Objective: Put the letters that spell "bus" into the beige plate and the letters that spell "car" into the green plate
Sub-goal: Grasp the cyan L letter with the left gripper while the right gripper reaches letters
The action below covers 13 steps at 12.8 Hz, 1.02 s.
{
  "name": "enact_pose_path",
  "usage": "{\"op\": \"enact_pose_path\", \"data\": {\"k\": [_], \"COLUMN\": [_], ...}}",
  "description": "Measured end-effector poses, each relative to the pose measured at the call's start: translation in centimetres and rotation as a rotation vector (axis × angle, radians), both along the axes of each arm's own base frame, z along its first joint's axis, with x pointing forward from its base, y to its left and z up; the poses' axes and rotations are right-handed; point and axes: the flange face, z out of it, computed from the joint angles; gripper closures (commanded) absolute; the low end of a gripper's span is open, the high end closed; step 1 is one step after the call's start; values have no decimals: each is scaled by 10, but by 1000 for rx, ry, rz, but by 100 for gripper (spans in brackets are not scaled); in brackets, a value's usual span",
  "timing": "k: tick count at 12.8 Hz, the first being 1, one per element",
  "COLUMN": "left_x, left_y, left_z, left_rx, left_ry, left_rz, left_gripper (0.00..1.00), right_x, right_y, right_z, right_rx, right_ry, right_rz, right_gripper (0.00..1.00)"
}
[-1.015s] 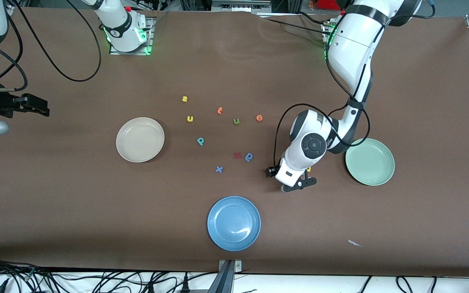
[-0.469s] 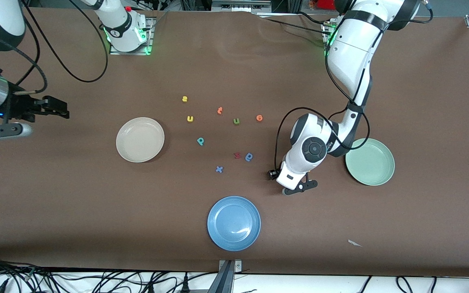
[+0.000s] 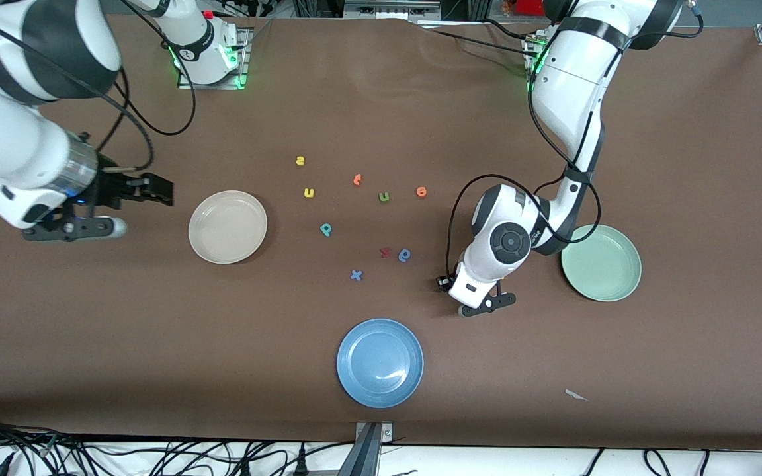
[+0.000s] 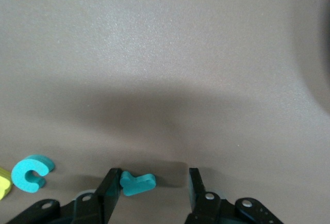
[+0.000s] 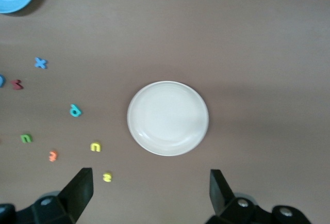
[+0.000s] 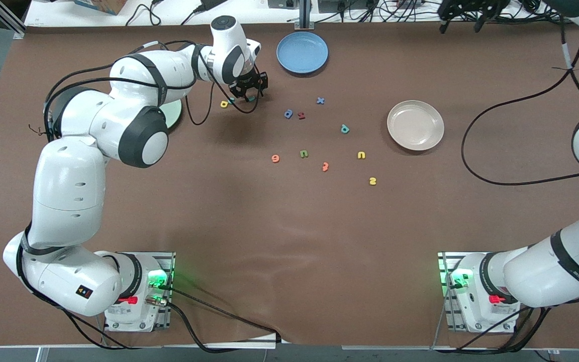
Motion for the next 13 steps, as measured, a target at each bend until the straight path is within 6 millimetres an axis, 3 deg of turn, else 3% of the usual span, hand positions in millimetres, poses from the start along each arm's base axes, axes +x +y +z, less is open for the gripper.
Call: {"op": "enact_pose_path", "data": {"k": [2, 5, 9, 13], "left_x": [-1, -2, -3, -5], "left_y": [-1, -1, 0, 0], "left_z": [0, -2, -2, -3], "left_rx": [10, 32, 38, 60], "left_ry": [-2, 4, 13, 21], "left_rz": [-11, -32, -35, -45], "left_gripper": [38, 39, 42, 46], "right_x": [2, -8, -39, -98], "right_y": [37, 86, 114, 130], "right_z": [-17, -59, -115, -168], "right_rx": [10, 37, 61, 74], "right_ry": [-13, -17, -15, -42], "right_rz": [-16, -24, -56, -49], "right_gripper": [0, 0, 0, 0]}}
